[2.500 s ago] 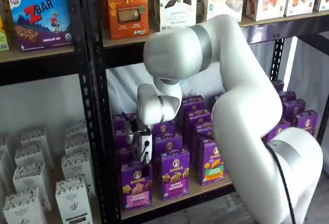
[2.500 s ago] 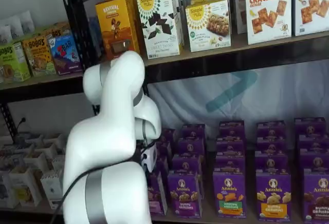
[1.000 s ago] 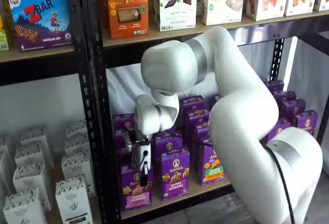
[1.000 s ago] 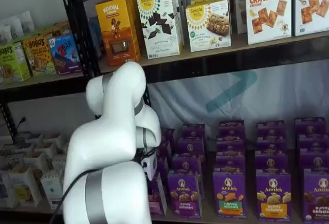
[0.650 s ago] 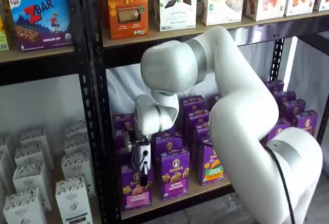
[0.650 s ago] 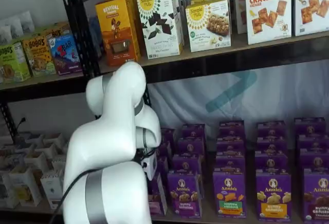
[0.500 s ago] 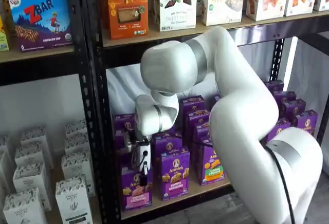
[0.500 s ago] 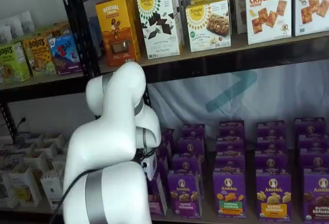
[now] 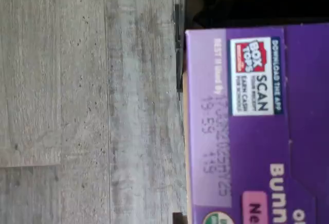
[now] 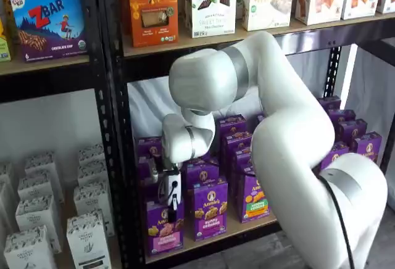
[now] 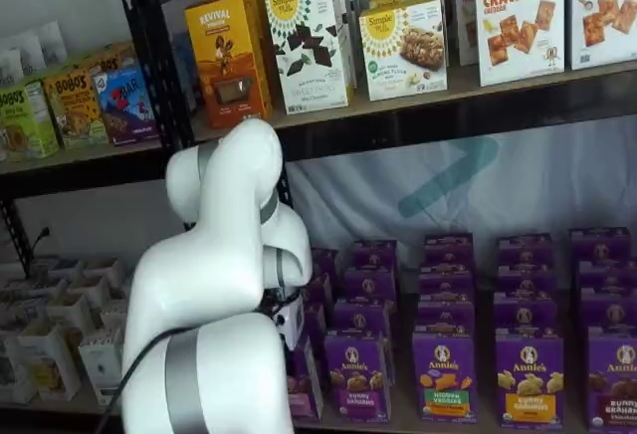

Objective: Pick up the purple box with a pink patch in the middle, on the bottom shelf, the first box from the left

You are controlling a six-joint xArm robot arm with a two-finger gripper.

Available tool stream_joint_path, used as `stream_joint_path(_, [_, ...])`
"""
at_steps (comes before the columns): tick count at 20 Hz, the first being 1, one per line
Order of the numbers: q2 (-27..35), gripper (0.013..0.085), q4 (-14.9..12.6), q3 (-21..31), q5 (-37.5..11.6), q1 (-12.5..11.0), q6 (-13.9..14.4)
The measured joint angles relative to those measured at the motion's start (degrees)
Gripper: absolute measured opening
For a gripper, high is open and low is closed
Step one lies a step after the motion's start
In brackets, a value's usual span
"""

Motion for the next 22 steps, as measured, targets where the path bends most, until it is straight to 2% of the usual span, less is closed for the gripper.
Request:
stream_joint_path(1, [0.0,0.0450,0.0,0.0,0.1,0.0,0.0])
stream_joint_path(2, [0.1,0.0410,0.0,-0.1,0.1,0.0,0.1])
stream_joint_path(4, [0.1,0.0410,0.0,-0.1,0.3,0.0,0.0])
stream_joint_path(6, [0.1,0.0330,0.2,-0.1,0.2,0.0,-0.2])
stream_joint_path(14, [-0.4,0.0330,0.8,0.0,0.5,-0.2,-0.8])
stream_joint_path(15, [-0.4,0.0290,0.8,0.1,0.6,-0.2,-0.9])
stream_joint_path(16, [-0.5,0.0290,0.8,0.1,0.6,-0.2,-0.9])
stream_joint_path(22, [-1.6,0.0290,-0.5,2.0,-0.9,-0.1,0.3])
